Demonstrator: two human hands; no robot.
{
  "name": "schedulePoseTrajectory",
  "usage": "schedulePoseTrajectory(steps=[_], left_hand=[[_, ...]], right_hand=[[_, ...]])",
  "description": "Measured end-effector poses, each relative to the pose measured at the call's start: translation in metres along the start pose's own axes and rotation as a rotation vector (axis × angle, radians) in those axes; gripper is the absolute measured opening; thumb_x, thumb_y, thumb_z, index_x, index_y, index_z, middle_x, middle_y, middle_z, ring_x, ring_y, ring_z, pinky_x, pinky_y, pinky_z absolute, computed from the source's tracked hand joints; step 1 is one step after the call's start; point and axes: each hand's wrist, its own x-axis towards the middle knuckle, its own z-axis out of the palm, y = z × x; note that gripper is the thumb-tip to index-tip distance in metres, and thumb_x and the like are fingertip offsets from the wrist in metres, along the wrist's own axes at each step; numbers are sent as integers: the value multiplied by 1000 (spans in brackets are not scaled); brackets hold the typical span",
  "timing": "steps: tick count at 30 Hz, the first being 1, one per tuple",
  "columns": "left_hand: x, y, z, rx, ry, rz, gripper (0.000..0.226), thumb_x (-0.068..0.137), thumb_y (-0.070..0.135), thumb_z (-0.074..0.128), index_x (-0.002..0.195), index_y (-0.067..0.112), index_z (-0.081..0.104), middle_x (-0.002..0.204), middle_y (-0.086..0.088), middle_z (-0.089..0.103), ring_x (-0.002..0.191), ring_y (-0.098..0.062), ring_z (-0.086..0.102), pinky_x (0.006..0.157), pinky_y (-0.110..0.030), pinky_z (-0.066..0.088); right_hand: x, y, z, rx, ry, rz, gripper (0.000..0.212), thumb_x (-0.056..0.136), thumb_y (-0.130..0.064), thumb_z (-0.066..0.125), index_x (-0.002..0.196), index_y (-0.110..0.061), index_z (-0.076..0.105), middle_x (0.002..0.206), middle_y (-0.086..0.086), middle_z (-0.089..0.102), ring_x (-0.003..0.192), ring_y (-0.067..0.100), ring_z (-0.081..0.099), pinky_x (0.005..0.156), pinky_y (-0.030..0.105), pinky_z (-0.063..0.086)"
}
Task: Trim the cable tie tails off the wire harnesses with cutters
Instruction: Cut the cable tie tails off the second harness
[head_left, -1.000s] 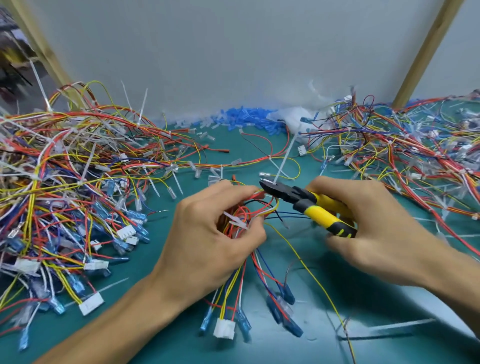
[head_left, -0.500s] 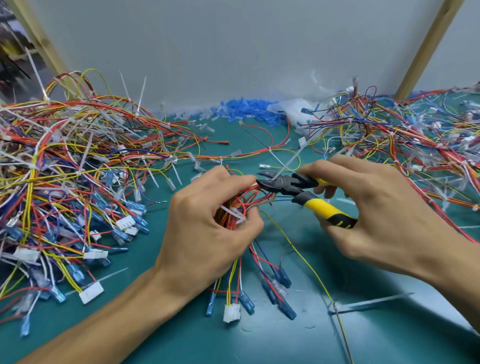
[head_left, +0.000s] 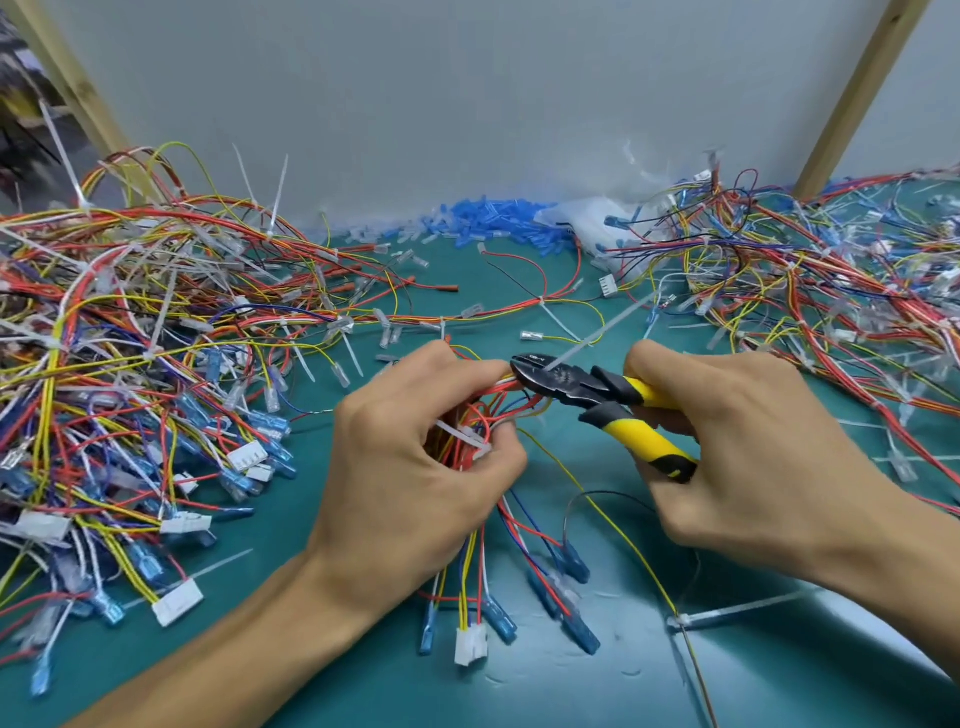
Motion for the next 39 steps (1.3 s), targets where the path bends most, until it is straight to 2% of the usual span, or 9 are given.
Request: schedulePoseTrajectory(steps=[3, 10, 15, 21, 27, 30, 33, 36, 39], left_hand=[[-1, 0, 1, 0, -19, 23, 27, 76, 3, 78, 102, 12, 78, 80, 11, 54, 72, -4, 53, 72, -15, 42], [0, 0, 1, -33, 2, 61, 31, 75, 1, 79, 103, 16, 78, 82, 16, 52, 73, -3, 53, 72, -13, 41], [1, 0, 1, -39, -8, 51, 29, 77, 2, 79, 103, 16, 77, 81, 15, 51, 72, -3, 52, 70, -14, 40], [1, 1, 0, -45, -16, 14, 26, 77, 4, 77, 102, 14, 77, 79, 14, 52, 70, -5, 53, 69, -13, 39], [1, 1, 0, -30, -31, 16, 25, 79, 4, 75, 102, 13, 78, 80, 7, 55, 72, -10, 54, 69, -17, 40], [0, 1, -2, -6, -32, 29, 25, 79, 2, 76, 102, 12, 78, 81, 10, 54, 74, -6, 54, 72, -15, 40], [1, 3, -3, -13, -23, 76, 26, 79, 0, 78, 102, 14, 76, 83, 16, 50, 74, -2, 52, 73, -12, 38], [0, 3, -3, -25, -14, 111, 28, 80, -1, 79, 103, 15, 76, 83, 15, 50, 74, -4, 52, 72, -12, 37], [-1, 3, -3, -26, -13, 104, 29, 80, -2, 80, 104, 14, 76, 82, 12, 51, 74, -5, 52, 72, -12, 37]], right_hand=[[1, 2, -5, 8, -34, -3, 30, 59, -16, 62, 74, -18, 36, 55, 2, 29, 56, 36, 32, 46, 43, 36], [0, 3, -1, 23, -57, 24, 42, 66, -11, 76, 74, -17, 36, 57, 10, 32, 61, 40, 31, 49, 46, 36], [2, 4, -1, 50, -48, 38, 39, 65, -11, 75, 78, -21, 39, 59, 1, 40, 61, 35, 37, 50, 48, 41], [2, 2, -8, 73, -65, 41, 40, 60, -19, 62, 90, -34, 41, 77, -12, 48, 70, 17, 47, 56, 46, 46], [1, 0, -8, 61, -64, 20, 41, 61, -22, 59, 97, -32, 44, 86, -11, 47, 76, 22, 45, 62, 45, 47], [1, 1, -4, 72, -46, 24, 34, 60, -19, 59, 90, -28, 43, 77, -9, 45, 70, 26, 43, 56, 46, 44], [0, 3, -3, 82, 4, 10, 30, 67, -17, 64, 79, -21, 37, 62, -2, 35, 61, 29, 33, 47, 46, 36], [-1, 3, -4, 89, -8, -8, 36, 69, -11, 73, 76, -18, 39, 59, 8, 32, 59, 32, 27, 46, 44, 32], [-1, 3, -4, 91, -40, 1, 40, 67, -4, 78, 75, -15, 41, 58, 9, 30, 58, 29, 26, 46, 43, 29]])
